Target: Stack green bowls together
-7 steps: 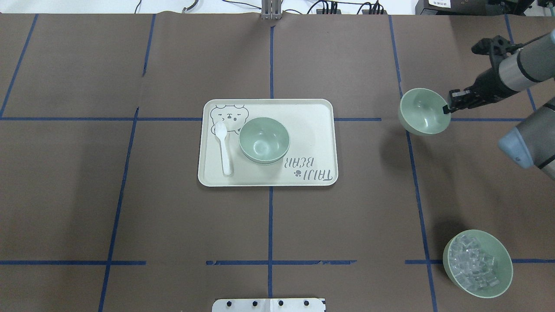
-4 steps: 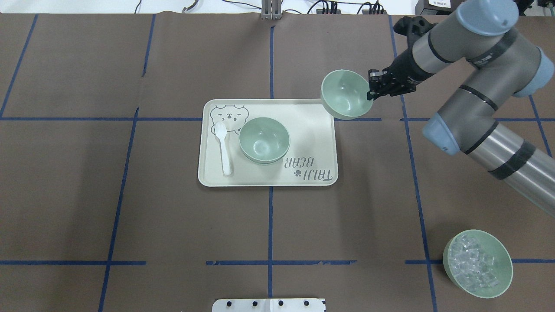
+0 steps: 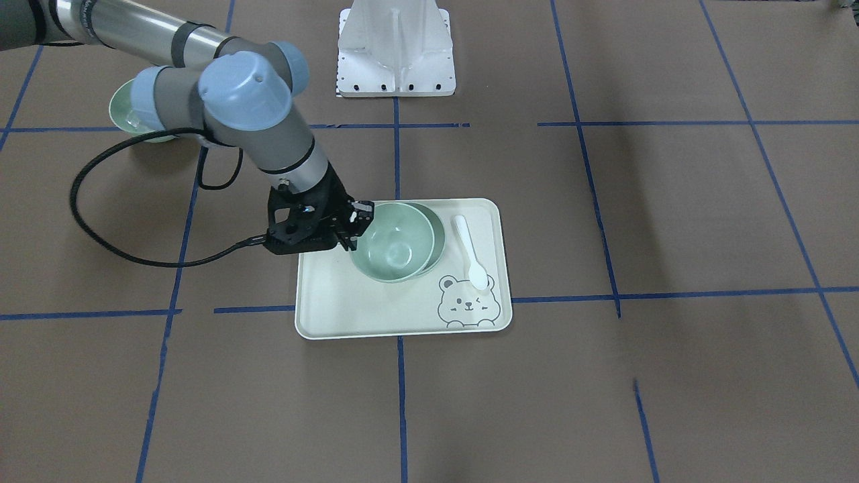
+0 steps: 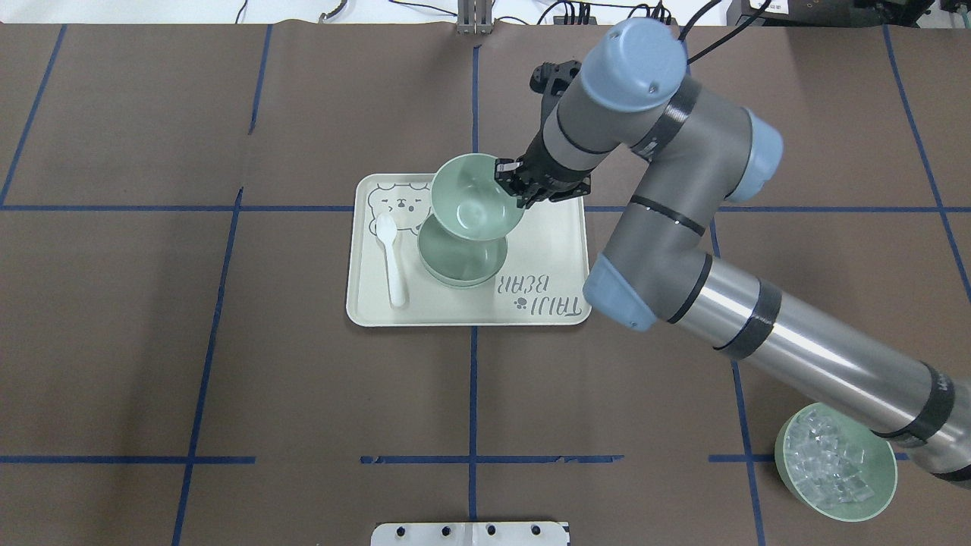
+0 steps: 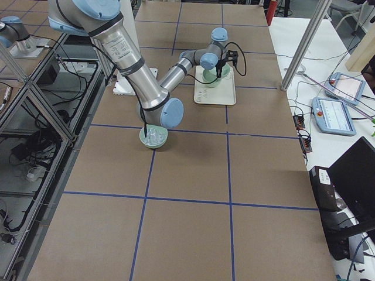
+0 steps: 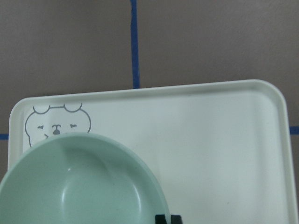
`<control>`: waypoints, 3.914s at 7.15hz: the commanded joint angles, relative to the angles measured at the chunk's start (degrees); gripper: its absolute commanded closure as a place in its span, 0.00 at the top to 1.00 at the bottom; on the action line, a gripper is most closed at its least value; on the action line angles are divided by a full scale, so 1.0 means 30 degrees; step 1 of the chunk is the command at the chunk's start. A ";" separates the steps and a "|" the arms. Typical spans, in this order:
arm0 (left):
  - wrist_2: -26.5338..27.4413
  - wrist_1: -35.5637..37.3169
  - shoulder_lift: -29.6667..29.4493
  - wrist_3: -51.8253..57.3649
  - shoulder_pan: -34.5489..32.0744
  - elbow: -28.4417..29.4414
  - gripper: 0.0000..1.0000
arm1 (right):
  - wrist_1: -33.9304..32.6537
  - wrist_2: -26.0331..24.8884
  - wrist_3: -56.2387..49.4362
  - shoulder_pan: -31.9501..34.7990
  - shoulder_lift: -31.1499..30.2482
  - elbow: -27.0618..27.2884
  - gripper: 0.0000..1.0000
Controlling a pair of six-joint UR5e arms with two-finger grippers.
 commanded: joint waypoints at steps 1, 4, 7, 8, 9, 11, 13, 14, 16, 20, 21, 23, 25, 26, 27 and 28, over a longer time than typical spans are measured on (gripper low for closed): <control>-0.0034 -0.0013 -0.0001 -0.0003 0.0000 -0.0033 1.00 | -0.0595 -0.1542 0.0393 -0.1708 0.0142 -0.0115 0.00; -0.0034 -0.0013 -0.0001 -0.0003 0.0000 -0.0062 1.00 | -0.0658 -0.1954 0.0334 -0.1829 -0.0005 -0.0115 0.00; -0.0034 0.0016 -0.0001 -0.0003 0.0000 -0.0237 1.00 | -0.0658 -0.2890 0.0334 -0.1712 -0.0005 -0.0174 0.00; -0.0034 0.0016 -0.0001 -0.0003 0.0000 -0.0296 1.00 | -0.0658 -0.3095 0.0044 -0.1683 -0.0121 -0.0203 0.99; -0.0034 0.0016 -0.0001 -0.0003 0.0000 -0.0296 1.00 | -0.0687 -0.2952 0.0012 -0.1451 0.0023 -0.0203 1.00; -0.0034 -0.0013 -0.0001 -0.0003 0.0000 -0.0296 1.00 | -0.1151 -0.0301 -0.0655 0.0677 -0.0121 -0.0028 1.00; -0.0005 -0.0013 0.0028 0.0027 0.0000 -0.0267 1.00 | -0.3982 0.1962 -0.6923 0.3867 -0.0821 -0.0027 1.00; 0.0024 0.0074 0.0028 0.0027 0.0058 -0.0383 1.00 | -0.4549 0.2871 -1.0702 0.5885 -0.1957 -0.0027 1.00; -0.0033 -0.0013 -0.0001 -0.0061 0.1339 -0.0441 1.00 | -0.4554 0.5651 -1.8177 1.0250 -0.5204 -0.0028 1.00; -0.0004 -0.0013 -0.0118 -0.0120 0.2198 -0.1144 1.00 | -0.4467 0.6338 -2.3486 1.5478 -1.3406 0.2281 1.00; 0.0024 -0.0013 -0.0176 -0.0091 0.2198 -0.1117 1.00 | -0.4380 0.6308 -2.3368 1.6152 -1.4438 0.2258 1.00; 0.0083 -0.0013 -0.0206 -0.0003 0.2198 -0.1117 1.00 | -0.4320 0.6394 -2.3486 1.6832 -1.5208 0.2112 1.00; 0.0054 -0.0042 -0.0206 -0.0003 0.2169 -0.1146 1.00 | -0.4059 0.6747 -2.3483 1.7094 -1.5123 0.1994 1.00; 0.0083 -0.0042 -0.0206 -0.0003 0.2168 -0.1146 1.00 | -0.3534 0.6660 -2.3629 1.7416 -1.5413 0.2139 1.00; 0.0083 -0.0013 -0.0206 -0.0003 0.2168 -0.1146 1.00 | -0.3036 0.6659 -2.3689 1.7419 -1.5502 0.2257 1.00; 0.0083 -0.0013 -0.0177 -0.0003 0.2168 -0.1146 1.00 | -0.2393 0.6630 -2.3689 1.7419 -1.5619 0.2229 1.00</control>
